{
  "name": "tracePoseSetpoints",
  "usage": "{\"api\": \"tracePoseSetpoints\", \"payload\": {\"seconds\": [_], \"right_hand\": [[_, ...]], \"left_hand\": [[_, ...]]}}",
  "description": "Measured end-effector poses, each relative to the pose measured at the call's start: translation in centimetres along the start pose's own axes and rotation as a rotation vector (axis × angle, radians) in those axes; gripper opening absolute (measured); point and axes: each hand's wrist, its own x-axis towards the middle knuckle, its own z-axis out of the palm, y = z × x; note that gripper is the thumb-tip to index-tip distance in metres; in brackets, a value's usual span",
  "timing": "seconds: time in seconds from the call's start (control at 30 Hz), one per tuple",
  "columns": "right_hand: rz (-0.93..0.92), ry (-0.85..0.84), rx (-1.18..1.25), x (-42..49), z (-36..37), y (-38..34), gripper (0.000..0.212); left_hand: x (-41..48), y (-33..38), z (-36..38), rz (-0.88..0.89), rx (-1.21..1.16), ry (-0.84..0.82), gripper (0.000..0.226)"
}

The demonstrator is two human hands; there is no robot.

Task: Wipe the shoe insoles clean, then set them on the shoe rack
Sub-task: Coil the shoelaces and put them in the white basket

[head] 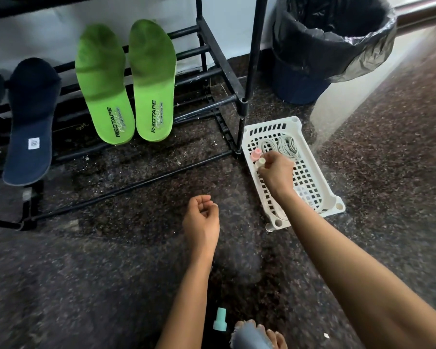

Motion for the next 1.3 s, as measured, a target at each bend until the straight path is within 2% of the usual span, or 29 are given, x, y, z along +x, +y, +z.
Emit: {"api": "tracePoseSetpoints", "payload": {"seconds": [0.13, 0.23, 0.3, 0.43, 0.57, 0.67, 0.77, 0.9, 1.07, 1.3], "right_hand": [[-0.017, 0.047, -0.023, -0.8, -0.6, 0.0, 0.028], [-0.156, 0.137, -0.025, -3.0, -1.4, -0.9, 0.025], [-0.270, 0.134, 0.010, -5.5, -1.7, -1.6, 0.023], [-0.509, -0.097, -0.002, -11.3, -1.4, -1.7, 0.022], [-0.797, -0.498, -0.065, -16.4, 0.3, 0.8, 0.021], [-0.903, -0.797, -0.123, -18.9, 1.2, 2.9, 0.017], [-1.007, -0.987, -0.191, -20.0, 1.6, 4.5, 0.023], [-1.058, -1.099, -0.280, -20.1, 1.7, 5.2, 0.030], [-1.040, -1.141, -0.292, -19.9, 2.0, 4.5, 0.026], [-1.131, -1.254, -0.345, -20.0, 2.2, 3.8, 0.036]], "left_hand": [[0.2, 0.1, 0.1, 0.005, 0.007, 0.005, 0.015], [0.2, 0.2, -0.2, 0.016, 0.000, 0.009, 0.015], [0.2, 0.3, -0.6, 0.017, 0.003, 0.018, 0.015], [0.4, -0.3, -1.5, 0.002, 0.007, 0.050, 0.014], [0.4, -1.2, -2.6, -0.003, 0.013, 0.089, 0.014], [0.3, -1.8, -3.2, -0.009, -0.001, 0.096, 0.013], [0.1, -2.3, -3.6, -0.028, -0.010, 0.096, 0.013], [-0.3, -2.6, -3.7, -0.025, -0.001, 0.098, 0.014], [-0.6, -2.3, -3.7, -0.044, -0.009, 0.070, 0.015], [-0.2, -2.1, -4.3, -0.055, -0.035, 0.069, 0.015]]}}
